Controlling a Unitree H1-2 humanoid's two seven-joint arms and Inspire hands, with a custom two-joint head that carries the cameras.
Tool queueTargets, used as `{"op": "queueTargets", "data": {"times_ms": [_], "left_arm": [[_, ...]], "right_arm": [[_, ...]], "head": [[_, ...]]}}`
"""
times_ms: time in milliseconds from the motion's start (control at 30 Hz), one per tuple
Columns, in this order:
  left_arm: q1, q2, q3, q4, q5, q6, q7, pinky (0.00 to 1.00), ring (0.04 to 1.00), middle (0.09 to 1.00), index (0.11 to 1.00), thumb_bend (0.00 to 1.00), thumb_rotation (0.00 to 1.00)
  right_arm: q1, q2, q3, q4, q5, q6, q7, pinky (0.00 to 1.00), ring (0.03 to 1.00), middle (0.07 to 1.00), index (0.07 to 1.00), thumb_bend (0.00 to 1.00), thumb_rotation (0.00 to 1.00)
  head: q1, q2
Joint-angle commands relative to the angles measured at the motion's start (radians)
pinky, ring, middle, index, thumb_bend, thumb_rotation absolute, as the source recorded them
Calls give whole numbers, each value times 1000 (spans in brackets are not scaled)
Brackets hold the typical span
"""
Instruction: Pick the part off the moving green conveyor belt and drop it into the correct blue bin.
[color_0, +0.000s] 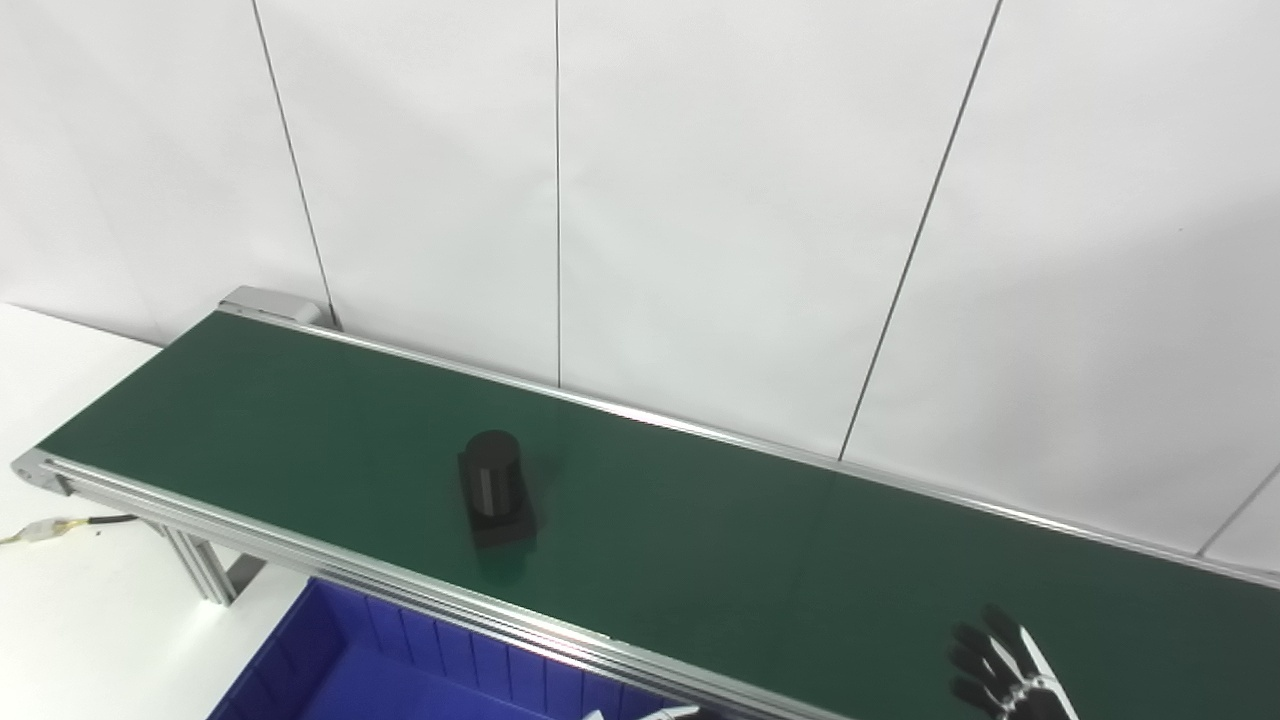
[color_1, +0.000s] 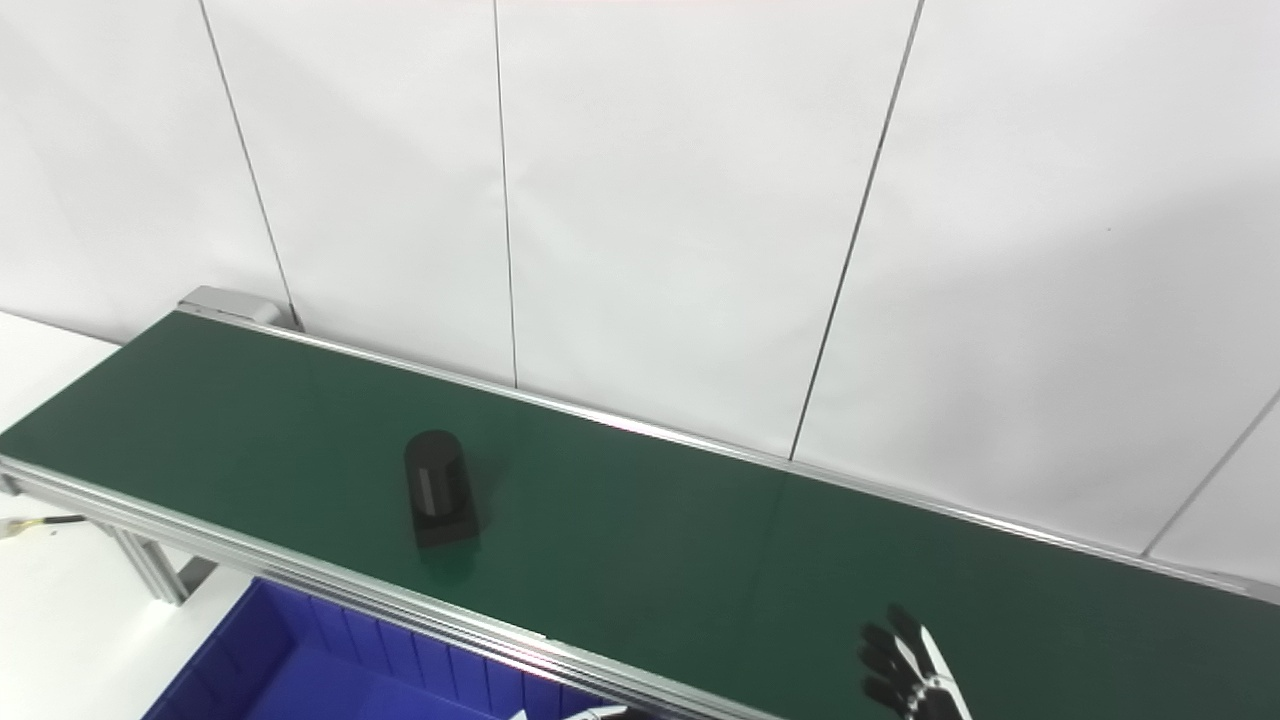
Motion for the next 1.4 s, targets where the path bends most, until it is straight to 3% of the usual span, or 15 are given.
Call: {"op": "queueTargets", "data": {"times_ms": [0,167,333,400,533,833,1033,1233,1367], "left_arm": [[-10,-7,2,-34,-8,-13,14,595,775,881,897,1000,280],[0,-2,6,-54,4,0,19,601,794,889,898,1000,308],[15,-7,20,-82,-46,13,7,621,811,893,898,1000,284],[20,-18,31,-85,-102,11,-3,694,822,884,893,1000,249],[26,-18,37,-86,-129,3,-3,723,832,883,895,1000,251],[31,-5,39,-104,-153,16,-24,729,850,899,905,1000,258],[36,11,38,-132,-165,29,-46,750,866,912,920,1000,256],[66,30,51,-221,-120,84,-34,770,861,906,924,1000,288],[90,36,63,-243,-111,79,-29,757,851,894,927,1000,283]], "right_arm": [[-35,10,-9,-28,-34,18,-13,868,892,902,1000,990,178],[-90,30,1,-1,-103,42,-17,840,886,910,1000,969,246],[-137,70,17,-31,-152,165,-11,844,898,926,1000,935,134],[-158,82,17,-21,-154,192,-11,870,912,939,1000,921,149],[-185,91,25,-11,-187,232,-12,870,923,952,1000,913,201],[-235,109,51,32,-255,281,-16,867,936,968,1000,873,267],[-274,121,53,77,-249,284,-21,892,945,966,1000,891,424],[-302,127,58,96,-263,308,-19,903,946,963,1000,898,444],[-316,128,64,95,-276,339,-10,908,945,968,1000,900,443]], "head": [[-5,4],[-34,11],[-74,26],[-82,30],[-117,45],[-199,77],[-224,95],[-236,119],[-239,131]]}}
